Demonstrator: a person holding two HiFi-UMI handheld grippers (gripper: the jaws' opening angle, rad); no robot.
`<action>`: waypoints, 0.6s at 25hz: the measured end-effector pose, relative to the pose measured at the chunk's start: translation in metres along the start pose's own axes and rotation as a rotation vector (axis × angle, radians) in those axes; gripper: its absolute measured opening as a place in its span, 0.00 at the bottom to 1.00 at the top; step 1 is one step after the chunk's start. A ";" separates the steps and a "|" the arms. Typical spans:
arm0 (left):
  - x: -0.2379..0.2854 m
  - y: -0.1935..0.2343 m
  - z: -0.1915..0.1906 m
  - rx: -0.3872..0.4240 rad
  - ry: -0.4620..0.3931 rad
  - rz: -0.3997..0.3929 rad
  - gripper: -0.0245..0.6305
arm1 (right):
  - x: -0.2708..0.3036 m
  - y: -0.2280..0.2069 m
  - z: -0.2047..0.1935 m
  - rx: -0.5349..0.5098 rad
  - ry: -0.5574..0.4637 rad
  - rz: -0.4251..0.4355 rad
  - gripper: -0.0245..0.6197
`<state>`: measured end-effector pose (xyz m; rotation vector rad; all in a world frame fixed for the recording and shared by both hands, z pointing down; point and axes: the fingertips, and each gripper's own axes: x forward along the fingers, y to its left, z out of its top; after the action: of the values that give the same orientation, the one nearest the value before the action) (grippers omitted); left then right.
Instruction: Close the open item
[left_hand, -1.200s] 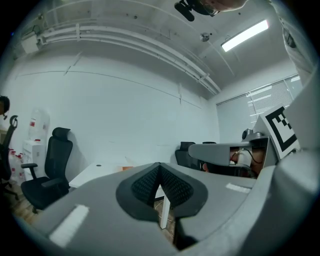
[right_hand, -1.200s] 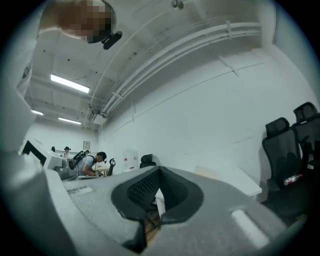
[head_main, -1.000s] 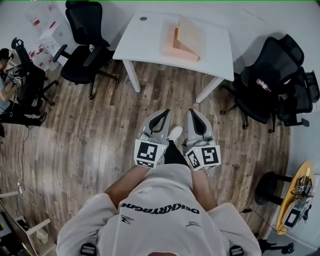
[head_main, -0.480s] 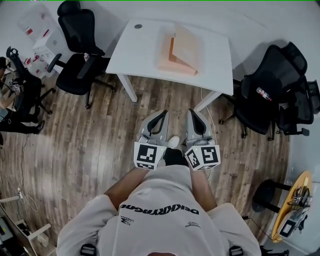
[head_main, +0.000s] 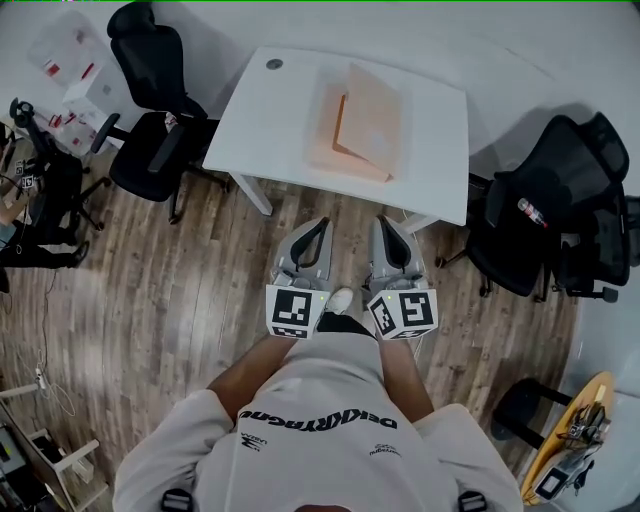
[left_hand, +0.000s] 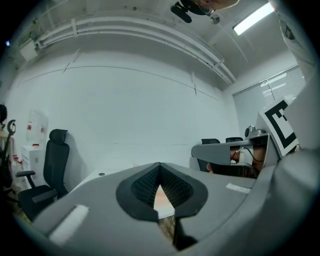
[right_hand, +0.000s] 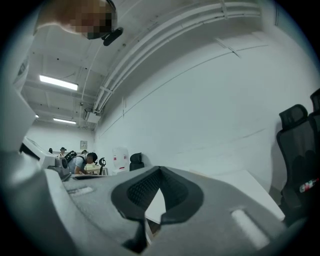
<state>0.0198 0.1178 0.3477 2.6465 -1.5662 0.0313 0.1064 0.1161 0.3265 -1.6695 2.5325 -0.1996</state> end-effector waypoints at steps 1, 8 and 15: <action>0.008 0.001 0.000 -0.001 0.003 0.004 0.04 | 0.005 -0.006 0.001 0.001 0.001 0.003 0.04; 0.053 0.010 -0.001 -0.006 0.012 0.032 0.04 | 0.038 -0.041 0.001 0.024 0.011 0.013 0.04; 0.078 0.012 -0.004 -0.006 0.018 0.053 0.04 | 0.060 -0.060 -0.006 0.042 0.032 0.025 0.04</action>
<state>0.0471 0.0442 0.3567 2.5917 -1.6281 0.0529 0.1364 0.0378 0.3419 -1.6320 2.5519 -0.2780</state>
